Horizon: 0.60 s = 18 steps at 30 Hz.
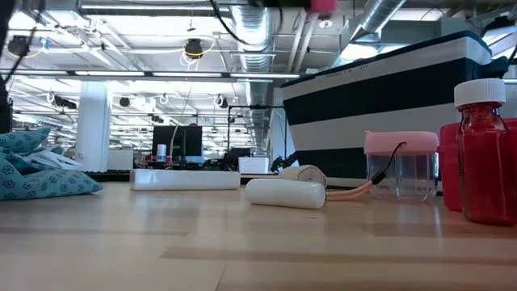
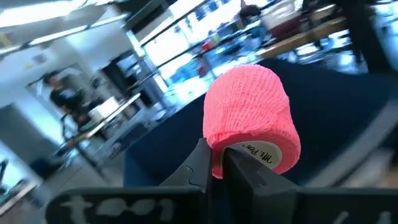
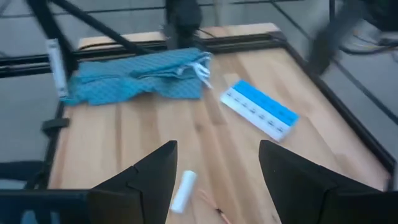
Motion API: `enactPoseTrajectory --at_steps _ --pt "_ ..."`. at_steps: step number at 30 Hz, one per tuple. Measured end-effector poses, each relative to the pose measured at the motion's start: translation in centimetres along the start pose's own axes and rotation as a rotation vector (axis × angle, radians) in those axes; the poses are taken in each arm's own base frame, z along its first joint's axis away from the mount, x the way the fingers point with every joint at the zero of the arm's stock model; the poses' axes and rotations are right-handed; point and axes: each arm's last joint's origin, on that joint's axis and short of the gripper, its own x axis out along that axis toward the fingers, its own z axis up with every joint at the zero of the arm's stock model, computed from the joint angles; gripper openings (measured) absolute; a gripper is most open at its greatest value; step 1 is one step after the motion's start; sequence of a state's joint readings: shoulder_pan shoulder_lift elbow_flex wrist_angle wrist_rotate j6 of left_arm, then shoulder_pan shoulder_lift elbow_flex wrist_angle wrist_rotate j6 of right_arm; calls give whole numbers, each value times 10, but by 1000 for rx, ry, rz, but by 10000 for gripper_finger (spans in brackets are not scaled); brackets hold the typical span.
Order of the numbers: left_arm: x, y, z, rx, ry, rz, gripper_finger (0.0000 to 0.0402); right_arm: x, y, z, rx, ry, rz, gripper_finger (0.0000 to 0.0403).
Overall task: Pick & place medical supplies in basket/bin
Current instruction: Put the pink bandage into the blue bin
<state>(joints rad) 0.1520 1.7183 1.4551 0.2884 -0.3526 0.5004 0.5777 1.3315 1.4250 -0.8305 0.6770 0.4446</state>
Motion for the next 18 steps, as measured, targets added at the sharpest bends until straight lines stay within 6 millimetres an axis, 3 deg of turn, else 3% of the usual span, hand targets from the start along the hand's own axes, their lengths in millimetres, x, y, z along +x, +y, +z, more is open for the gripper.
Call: enactPoseTrajectory --at_steps 4,8,12,18 --pt "58 7 -39 -57 62 -31 6 -3 -6 -11 44 74 -76 220" --pt "95 8 -70 -11 162 -25 10 -8 -9 -24 115 164 -126 220" --pt "114 16 -70 25 164 -47 35 -16 -14 -37 141 250 -200 220" --pt "113 24 -61 48 224 -155 96 -21 -23 -46 184 315 -295 220"
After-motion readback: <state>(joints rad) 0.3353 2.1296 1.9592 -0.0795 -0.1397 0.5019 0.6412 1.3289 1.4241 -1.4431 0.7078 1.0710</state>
